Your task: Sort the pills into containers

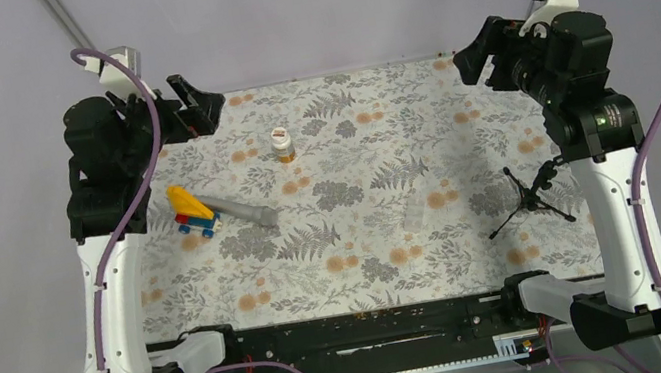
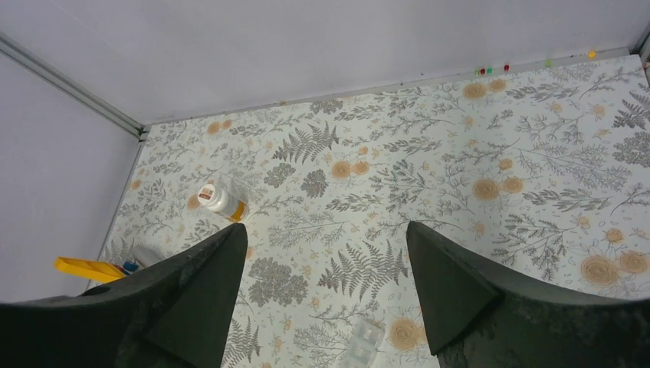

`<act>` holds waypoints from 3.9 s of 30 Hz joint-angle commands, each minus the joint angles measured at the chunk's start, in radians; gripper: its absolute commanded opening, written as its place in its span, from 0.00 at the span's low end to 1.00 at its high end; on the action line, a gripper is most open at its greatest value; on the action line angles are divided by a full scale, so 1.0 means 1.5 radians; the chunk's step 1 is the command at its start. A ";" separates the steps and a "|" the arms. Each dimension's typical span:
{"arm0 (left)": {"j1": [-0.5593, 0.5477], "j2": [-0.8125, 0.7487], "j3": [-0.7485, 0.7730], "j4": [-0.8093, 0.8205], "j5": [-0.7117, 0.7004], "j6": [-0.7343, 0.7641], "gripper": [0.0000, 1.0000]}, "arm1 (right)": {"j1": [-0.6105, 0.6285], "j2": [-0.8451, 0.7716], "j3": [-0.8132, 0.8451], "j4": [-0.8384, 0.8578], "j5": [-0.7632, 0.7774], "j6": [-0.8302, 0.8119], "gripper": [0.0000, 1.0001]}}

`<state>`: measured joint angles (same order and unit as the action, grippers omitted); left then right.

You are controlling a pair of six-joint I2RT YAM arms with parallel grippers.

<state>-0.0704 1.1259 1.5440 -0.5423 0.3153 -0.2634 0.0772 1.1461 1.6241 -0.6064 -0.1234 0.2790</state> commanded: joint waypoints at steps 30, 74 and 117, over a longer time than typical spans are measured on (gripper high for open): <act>0.012 -0.029 -0.219 0.142 0.177 -0.203 0.99 | 0.329 0.096 -0.315 -0.083 0.330 0.281 0.93; -0.031 0.011 -0.358 0.190 0.199 -0.275 0.99 | 0.419 0.248 -0.458 0.144 0.204 0.268 0.38; -0.276 0.270 -0.300 0.323 0.240 -0.515 0.09 | 0.419 0.206 -0.307 0.269 -0.035 0.190 0.47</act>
<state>-0.4763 1.5276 1.0401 -0.0837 0.6495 -1.0225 0.6987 1.4410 1.1042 -0.1886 -0.2047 0.5396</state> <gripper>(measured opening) 0.247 0.511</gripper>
